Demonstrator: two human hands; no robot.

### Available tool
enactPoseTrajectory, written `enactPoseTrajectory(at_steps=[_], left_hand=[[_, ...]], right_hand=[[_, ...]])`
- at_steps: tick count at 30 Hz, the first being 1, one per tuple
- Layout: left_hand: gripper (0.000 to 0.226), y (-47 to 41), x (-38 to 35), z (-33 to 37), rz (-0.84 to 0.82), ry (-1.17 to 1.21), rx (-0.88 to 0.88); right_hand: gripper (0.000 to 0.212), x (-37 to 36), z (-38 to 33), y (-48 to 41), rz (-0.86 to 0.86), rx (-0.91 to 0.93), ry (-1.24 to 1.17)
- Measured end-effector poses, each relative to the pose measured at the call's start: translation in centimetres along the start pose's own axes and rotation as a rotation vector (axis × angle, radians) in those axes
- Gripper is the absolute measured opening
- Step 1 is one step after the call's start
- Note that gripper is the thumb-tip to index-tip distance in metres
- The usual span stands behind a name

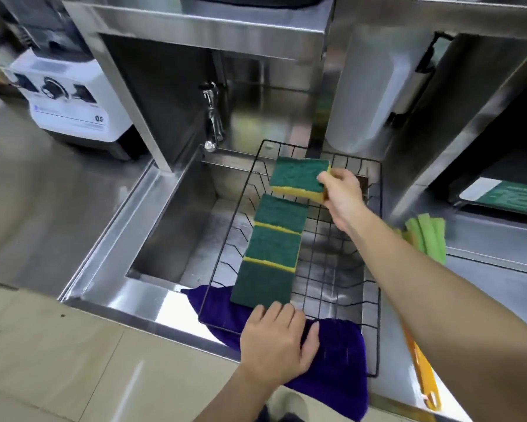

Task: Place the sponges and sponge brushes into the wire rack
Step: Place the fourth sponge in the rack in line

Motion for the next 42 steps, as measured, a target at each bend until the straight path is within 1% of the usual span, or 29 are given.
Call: enactPoseTrajectory(at_steps=[2,3,7,10,15,18,20,22,24,26,28,31,35,37,40,42], left_hand=[[0.042,0.0,-0.1,0.1,-0.01,0.021,-0.004],[0.042,0.0,-0.1,0.2,-0.016,0.03,-0.008],[0.04,0.2,-0.2,0.3,-0.026,0.038,-0.019],[0.04,0.3,-0.4,0.3,-0.036,0.04,-0.026],[0.038,0.3,-0.5,0.4,-0.054,0.044,-0.037],[0.037,0.2,-0.4,0.5,-0.052,0.041,-0.039],[0.037,0.3,-0.4,0.4,-0.057,0.04,-0.041],[0.037,0.3,-0.5,0.5,-0.061,0.04,-0.043],[0.038,0.3,-0.4,0.5,-0.058,0.041,-0.044],[0.039,0.2,-0.4,0.5,-0.051,0.04,-0.043],[0.04,0.1,-0.4,0.5,-0.049,0.04,-0.044],[0.042,0.1,-0.4,0.4,-0.045,0.035,-0.044],[0.045,0.1,-0.4,0.5,-0.038,0.015,-0.063],[0.046,0.1,-0.5,0.6,-0.038,0.009,-0.069],[0.048,0.2,-0.7,0.7,-0.043,0.009,-0.079],[0.049,0.2,-0.7,0.7,-0.042,0.002,-0.088]], right_hand=[[0.035,-0.6,0.3,-1.1,0.0,0.009,0.095],[0.034,-0.8,0.5,-1.6,-0.003,0.005,0.13],[0.016,-0.9,2.5,-3.1,0.011,-0.041,0.186],[0.023,-0.7,3.7,-3.3,0.006,-0.091,0.219],[0.034,0.6,3.7,-3.5,-0.022,-0.052,0.547],[0.029,0.6,2.9,-3.5,-0.038,-0.01,0.693],[0.028,0.0,2.3,-3.5,-0.074,0.025,0.782],[0.023,-0.9,1.9,-3.4,-0.153,0.074,0.858],[0.029,-1.6,1.7,-3.4,-0.252,0.107,0.919],[0.033,-1.6,1.6,-3.1,-0.335,0.11,0.93],[0.035,-0.9,1.8,-2.8,-0.371,0.077,0.908],[0.04,0.4,2.0,-2.1,-0.329,0.062,0.851],[0.025,1.7,0.2,-0.5,-0.225,0.174,0.793],[0.021,2.7,-1.4,0.5,-0.166,0.252,0.765],[0.02,5.6,-3.8,2.1,-0.011,0.359,0.766],[0.019,8.4,-4.7,3.2,0.122,0.376,0.791]])
Point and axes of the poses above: each hand's wrist, its own y-axis away from the middle knuckle, its own x-axis out of the back of the hand, z = x × y, the point moved 10 cm from there along -y, towards the middle knuckle, and after that the axes turned 11 degrees about x, right-handed, at the moved point
